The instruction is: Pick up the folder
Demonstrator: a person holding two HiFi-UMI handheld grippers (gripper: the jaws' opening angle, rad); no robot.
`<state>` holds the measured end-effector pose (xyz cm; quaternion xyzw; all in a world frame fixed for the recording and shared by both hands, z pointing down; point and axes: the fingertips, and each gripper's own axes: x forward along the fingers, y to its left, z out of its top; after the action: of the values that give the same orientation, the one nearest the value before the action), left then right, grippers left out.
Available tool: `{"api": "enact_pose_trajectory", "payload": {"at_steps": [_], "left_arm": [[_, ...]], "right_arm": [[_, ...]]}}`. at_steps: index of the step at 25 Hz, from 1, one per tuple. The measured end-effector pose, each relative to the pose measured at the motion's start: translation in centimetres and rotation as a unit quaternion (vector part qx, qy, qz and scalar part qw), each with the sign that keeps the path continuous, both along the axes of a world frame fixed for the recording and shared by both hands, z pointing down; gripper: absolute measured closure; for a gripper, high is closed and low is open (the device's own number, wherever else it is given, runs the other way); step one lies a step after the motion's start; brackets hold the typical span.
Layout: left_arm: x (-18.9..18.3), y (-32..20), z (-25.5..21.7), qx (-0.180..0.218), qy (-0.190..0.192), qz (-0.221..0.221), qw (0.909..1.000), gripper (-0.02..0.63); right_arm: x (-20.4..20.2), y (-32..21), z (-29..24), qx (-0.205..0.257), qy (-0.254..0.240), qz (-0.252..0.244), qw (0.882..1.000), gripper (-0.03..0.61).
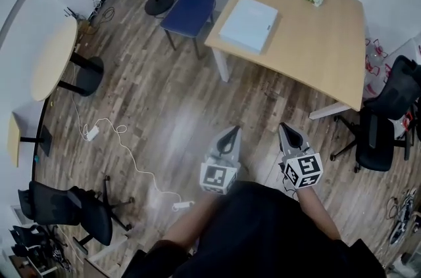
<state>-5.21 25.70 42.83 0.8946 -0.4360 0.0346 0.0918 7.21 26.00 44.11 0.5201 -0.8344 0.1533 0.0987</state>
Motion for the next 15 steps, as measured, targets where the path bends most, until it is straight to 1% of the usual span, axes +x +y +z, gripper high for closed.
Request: {"api": "enact_pose_trajectory", "payload": {"at_steps": [3, 6, 11, 15], "left_arm": [[-3.5, -3.7, 0.2, -0.002, 0.004, 0.004, 1.0, 0.611], [-6.2, -7.3, 0.6, -0.008, 0.013, 0.008, 0.9999, 0.611], [-9.3, -12.6, 1.3, -0.007, 0.02, 0.009, 0.9997, 0.611], [-10.8, -15.5, 1.8, -0.008, 0.016, 0.008, 0.9998, 0.611]], "right_arm": [[-3.5, -4.1, -0.2, 0.0, -0.004, 0.0, 1.0, 0.577], [-5.7, -7.5, 0.0, -0.001, 0.005, 0.007, 1.0, 0.578], [-7.9, -11.6, 1.0, -0.014, 0.014, 0.002, 1.0, 0.577], [-8.0, -13.7, 1.4, -0.024, 0.011, 0.012, 1.0, 0.577]]}}
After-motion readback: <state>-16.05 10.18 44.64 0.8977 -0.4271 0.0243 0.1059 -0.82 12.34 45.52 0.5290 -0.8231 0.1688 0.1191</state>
